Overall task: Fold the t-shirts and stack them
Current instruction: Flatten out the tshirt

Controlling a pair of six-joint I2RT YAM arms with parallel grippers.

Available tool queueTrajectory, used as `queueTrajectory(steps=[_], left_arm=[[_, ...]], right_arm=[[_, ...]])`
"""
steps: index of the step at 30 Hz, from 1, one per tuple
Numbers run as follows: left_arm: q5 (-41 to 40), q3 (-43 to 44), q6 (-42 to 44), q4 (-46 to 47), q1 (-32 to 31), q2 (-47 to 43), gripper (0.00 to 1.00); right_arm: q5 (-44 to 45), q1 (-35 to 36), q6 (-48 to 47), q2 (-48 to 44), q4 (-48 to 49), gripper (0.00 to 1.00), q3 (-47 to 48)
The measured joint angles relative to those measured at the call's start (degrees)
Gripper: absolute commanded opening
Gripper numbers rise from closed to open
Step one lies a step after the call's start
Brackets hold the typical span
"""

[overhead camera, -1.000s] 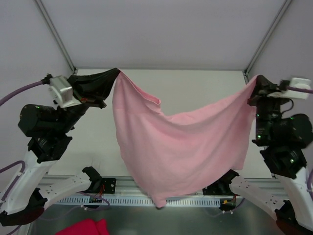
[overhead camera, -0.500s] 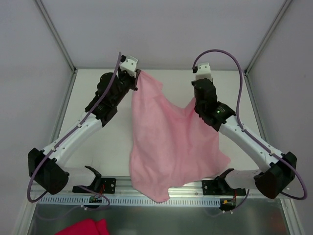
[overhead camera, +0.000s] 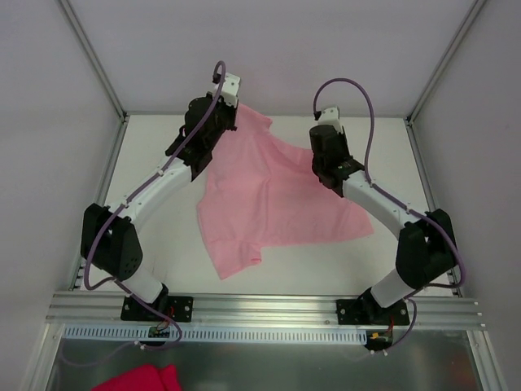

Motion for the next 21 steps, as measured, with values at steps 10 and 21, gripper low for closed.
queueTrajectory(steps=[10,21], left_arm=[[-2.03,4.0,0.48,0.0,0.68,6.16,0.0],[-5.77,8.46,0.15,3.87,3.32,12.83,0.0]], right_arm=[[0.24,-2.32,0.11,9.64,3.34,0.01,2.71],[1.75,-5.81,-3.67,22.95,10.91,0.01,20.37]])
